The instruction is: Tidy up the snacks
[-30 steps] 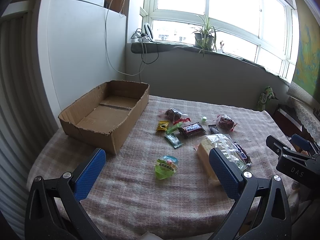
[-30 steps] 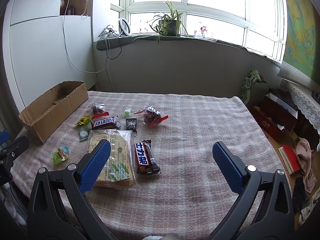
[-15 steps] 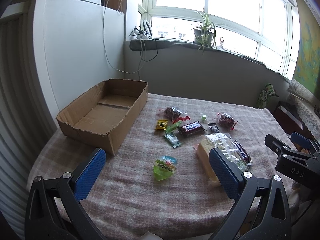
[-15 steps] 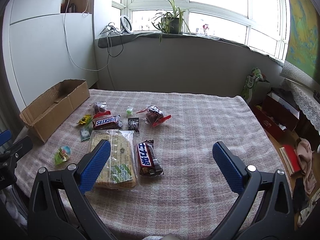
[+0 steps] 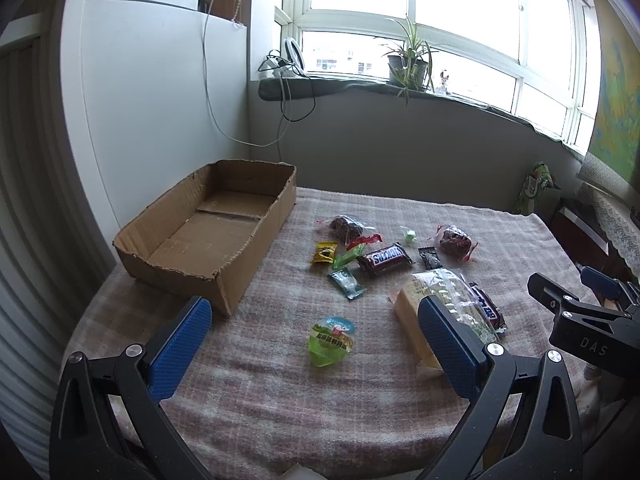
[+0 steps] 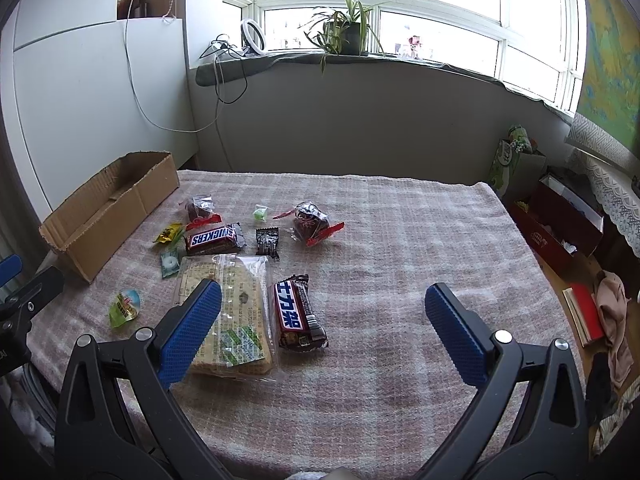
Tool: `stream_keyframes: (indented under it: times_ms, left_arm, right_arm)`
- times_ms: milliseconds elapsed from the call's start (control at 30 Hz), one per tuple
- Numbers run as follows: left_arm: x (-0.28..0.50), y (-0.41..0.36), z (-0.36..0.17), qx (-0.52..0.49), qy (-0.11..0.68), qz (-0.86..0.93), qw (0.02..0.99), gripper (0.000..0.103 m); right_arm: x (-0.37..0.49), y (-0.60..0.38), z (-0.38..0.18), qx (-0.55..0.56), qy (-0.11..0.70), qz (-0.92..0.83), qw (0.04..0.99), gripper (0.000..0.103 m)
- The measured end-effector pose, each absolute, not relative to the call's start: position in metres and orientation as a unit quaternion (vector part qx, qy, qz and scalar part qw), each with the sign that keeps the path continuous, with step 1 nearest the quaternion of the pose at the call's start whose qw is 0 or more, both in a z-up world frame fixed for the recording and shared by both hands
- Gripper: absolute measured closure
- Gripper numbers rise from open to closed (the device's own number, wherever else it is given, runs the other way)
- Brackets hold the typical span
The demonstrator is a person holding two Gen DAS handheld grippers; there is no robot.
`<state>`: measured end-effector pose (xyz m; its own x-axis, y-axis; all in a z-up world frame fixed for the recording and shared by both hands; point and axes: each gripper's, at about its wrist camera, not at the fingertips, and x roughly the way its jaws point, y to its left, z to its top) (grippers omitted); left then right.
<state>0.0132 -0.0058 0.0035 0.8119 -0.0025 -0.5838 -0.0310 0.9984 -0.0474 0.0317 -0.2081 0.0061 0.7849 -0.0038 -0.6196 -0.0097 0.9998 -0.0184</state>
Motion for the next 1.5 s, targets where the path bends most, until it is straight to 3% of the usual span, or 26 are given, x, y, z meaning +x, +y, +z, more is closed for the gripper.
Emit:
stream_keyframes:
  times_ms: [1267,1500]
  left_arm:
    - [0.029,-0.017,-0.017,-0.043,0.34,-0.028,0.939,0.001]
    - [0.036,-0.017,-0.031,-0.074,0.368,-0.063,0.925,0.011]
  right_arm:
    - [0.048,-0.219,-0.009,-0.012,0.354,0.077,0.932,0.0]
    - [0.06,-0.228,-0.023,0.045,0.396,0.144,0.906,0.023]
